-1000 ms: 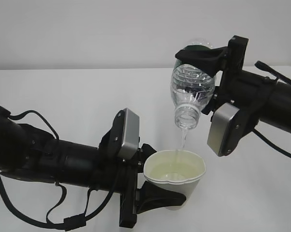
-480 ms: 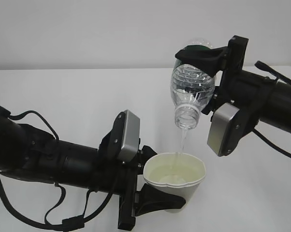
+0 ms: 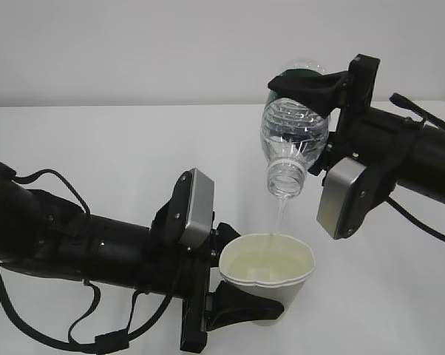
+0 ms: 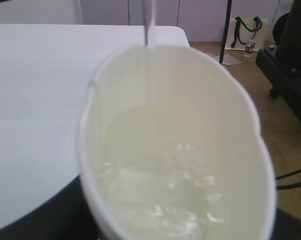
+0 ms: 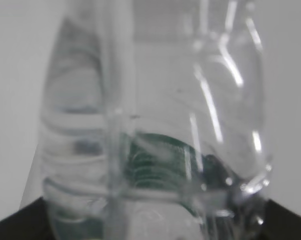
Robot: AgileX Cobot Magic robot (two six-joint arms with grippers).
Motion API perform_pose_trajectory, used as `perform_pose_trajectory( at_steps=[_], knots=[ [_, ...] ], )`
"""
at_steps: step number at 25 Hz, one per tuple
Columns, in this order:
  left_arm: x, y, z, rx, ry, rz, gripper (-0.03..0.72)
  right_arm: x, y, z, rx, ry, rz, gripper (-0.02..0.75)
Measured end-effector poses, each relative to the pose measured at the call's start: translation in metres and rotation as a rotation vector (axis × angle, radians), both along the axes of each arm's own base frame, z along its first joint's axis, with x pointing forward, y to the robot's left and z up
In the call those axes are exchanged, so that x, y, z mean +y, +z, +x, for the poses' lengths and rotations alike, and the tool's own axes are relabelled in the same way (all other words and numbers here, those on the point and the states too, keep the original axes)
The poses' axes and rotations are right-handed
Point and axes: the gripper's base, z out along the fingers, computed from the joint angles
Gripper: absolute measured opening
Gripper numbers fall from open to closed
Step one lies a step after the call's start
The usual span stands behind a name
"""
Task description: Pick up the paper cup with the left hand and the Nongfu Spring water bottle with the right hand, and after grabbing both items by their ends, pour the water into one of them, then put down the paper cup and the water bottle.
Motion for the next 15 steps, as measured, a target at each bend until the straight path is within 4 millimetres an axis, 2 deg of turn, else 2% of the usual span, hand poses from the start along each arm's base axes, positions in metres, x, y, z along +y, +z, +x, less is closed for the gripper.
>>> perform_pose_trajectory(
  at_steps=[15],
  knots=[
    [-0.0001, 0.0004, -0.0002, 0.001, -0.002, -0.005, 0.418, 0.0, 0.0, 0.0, -0.011, -0.001, -0.009, 0.463]
  ],
)
